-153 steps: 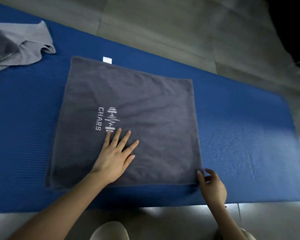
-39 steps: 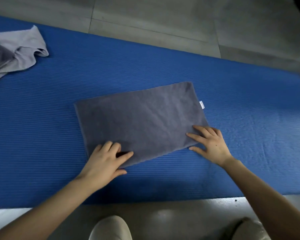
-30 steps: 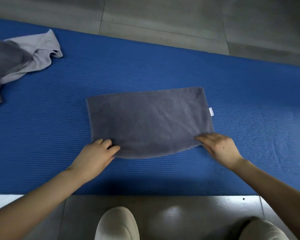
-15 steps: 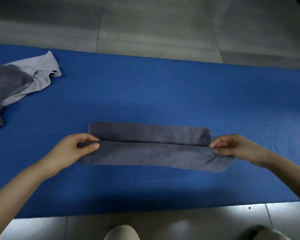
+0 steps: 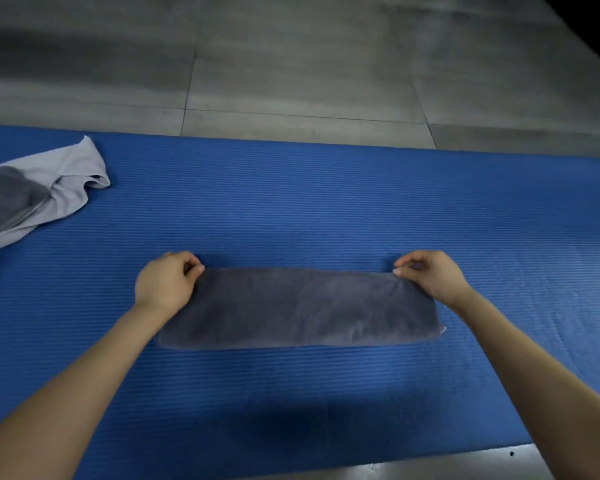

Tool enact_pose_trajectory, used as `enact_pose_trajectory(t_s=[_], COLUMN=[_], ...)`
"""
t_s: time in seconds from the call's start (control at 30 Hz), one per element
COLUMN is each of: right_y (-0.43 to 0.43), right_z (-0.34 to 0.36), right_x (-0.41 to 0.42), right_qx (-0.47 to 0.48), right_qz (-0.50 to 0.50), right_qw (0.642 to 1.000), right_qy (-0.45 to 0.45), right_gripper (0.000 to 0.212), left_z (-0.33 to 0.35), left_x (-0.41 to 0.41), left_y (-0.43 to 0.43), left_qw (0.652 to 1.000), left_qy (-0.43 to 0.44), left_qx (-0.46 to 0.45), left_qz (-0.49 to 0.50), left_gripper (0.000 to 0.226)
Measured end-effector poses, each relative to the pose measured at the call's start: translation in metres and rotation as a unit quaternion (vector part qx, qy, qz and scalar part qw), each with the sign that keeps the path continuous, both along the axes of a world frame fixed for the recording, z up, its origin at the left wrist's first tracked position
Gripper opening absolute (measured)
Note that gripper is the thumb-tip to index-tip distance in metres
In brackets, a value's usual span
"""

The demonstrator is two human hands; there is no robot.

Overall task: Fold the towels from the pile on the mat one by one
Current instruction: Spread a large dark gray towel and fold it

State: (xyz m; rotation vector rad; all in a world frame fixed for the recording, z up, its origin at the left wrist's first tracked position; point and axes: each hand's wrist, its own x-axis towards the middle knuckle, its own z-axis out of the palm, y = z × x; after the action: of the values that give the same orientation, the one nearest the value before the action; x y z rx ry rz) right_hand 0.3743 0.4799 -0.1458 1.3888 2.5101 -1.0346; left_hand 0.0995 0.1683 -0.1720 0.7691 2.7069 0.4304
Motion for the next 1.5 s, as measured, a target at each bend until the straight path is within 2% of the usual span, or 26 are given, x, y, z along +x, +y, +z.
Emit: enact_pose_trajectory(t_s=[0.03,0.07,0.1,0.13,0.17,0.23,0.27,0.3,0.37,0.53,0.67,0.77,0.87,0.97,1.03,1.1,1.17,1.23,1.3,1.33,1.4,1.43,1.47,1.5], right_y=[-0.004,-0.01,-0.02,-0.035,-0.053,-0.093,-0.108,-0.119,-0.122,-0.112,-0.111,-0.107,-0.097,-0.085,-0.075,-0.066,-0.062,-0.062,-0.072,-0.082,-0.106,-0.118,-0.13,-0.14], right_z=[-0.002,-0.003,-0.002,0.002,0.005,0.002,-0.005,-0.017,-0.039,-0.056,-0.04,-0.014,0.022,0.07,0.098,0.115,0.118,0.11,0.099,0.096,0.085,0.078,0.07,0.064], right_x=[0.001,0.004,0.009,0.013,0.018,0.031,0.04,0.05,0.063,0.058,0.049,0.035,0.013,-0.021,-0.049,-0.079,-0.101,-0.105,-0.09,-0.08,-0.06,-0.055,-0.053,-0.054], right_qx=[0.103,0.24,0.367,0.455,0.499,0.495,0.474,0.451,0.421,0.413,0.43,0.448,0.437,0.375,0.288,0.24,0.245,0.291,0.315,0.29,0.152,0.042,-0.086,-0.208], right_qz=[0.024,0.051,0.069,0.079,0.101,0.21,0.269,0.317,0.357,0.38,0.403,0.403,0.391,0.404,0.409,0.398,0.372,0.29,0.125,0.034,-0.101,-0.14,-0.169,-0.193], right_qw=[0.994,0.969,0.928,0.887,0.858,0.835,0.832,0.829,0.833,0.827,0.806,0.794,0.807,0.834,0.86,0.873,0.886,0.908,0.941,0.954,0.976,0.982,0.972,0.942], right_qy=[-0.03,-0.036,-0.018,0.018,0.063,0.115,0.109,0.092,0.041,0.019,0.048,0.082,0.069,-0.012,-0.1,-0.149,-0.131,-0.082,0.019,0.075,0.116,0.119,0.139,0.178], right_gripper=[0.013,0.02,0.025,0.026,0.022,0.017,0.021,0.027,0.036,0.034,0.033,0.032,0.028,0.021,0.028,0.03,0.03,0.035,0.042,0.046,0.062,0.072,0.084,0.095], left_z=[0.0,0.002,0.005,0.011,0.017,0.024,0.022,0.016,0.0,-0.013,-0.01,-0.005,0.003,0.023,0.046,0.072,0.09,0.102,0.109,0.11,0.113,0.116,0.117,0.119], left_x=[0.005,0.01,0.016,0.026,0.038,0.07,0.086,0.102,0.126,0.152,0.161,0.164,0.162,0.149,0.139,0.13,0.116,0.103,0.094,0.092,0.089,0.09,0.091,0.093], left_y=[0.0,-0.001,-0.001,0.0,0.002,0.007,0.01,0.013,0.016,0.02,0.022,0.027,0.034,0.041,0.047,0.055,0.064,0.07,0.075,0.076,0.077,0.077,0.077,0.076], left_qw=[0.999,0.994,0.985,0.972,0.953,0.909,0.891,0.883,0.887,0.915,0.917,0.927,0.941,0.954,0.961,0.971,0.979,0.977,0.963,0.951,0.919,0.901,0.886,0.875], left_qy=[0.052,0.111,0.172,0.227,0.263,0.263,0.245,0.224,0.174,0.121,0.138,0.175,0.179,0.111,0.071,0.028,-0.031,-0.097,-0.154,-0.18,-0.231,-0.255,-0.276,-0.292], left_qx=[-0.015,-0.021,-0.003,0.046,0.109,0.179,0.176,0.157,0.102,-0.016,-0.051,-0.014,0.093,0.186,0.21,0.206,0.194,0.189,0.221,0.244,0.293,0.311,0.324,0.331], left_qz=[0.005,0.004,-0.01,-0.043,-0.101,-0.27,-0.338,-0.382,-0.415,-0.385,-0.37,-0.33,-0.271,-0.205,-0.167,-0.12,-0.058,-0.015,0.027,0.058,0.132,0.162,0.184,0.2], left_gripper=[0.016,0.017,0.016,0.015,0.014,0.019,0.022,0.027,0.037,0.054,0.055,0.047,0.032,0.033,0.035,0.034,0.031,0.029,0.026,0.025,0.024,0.023,0.023,0.023])
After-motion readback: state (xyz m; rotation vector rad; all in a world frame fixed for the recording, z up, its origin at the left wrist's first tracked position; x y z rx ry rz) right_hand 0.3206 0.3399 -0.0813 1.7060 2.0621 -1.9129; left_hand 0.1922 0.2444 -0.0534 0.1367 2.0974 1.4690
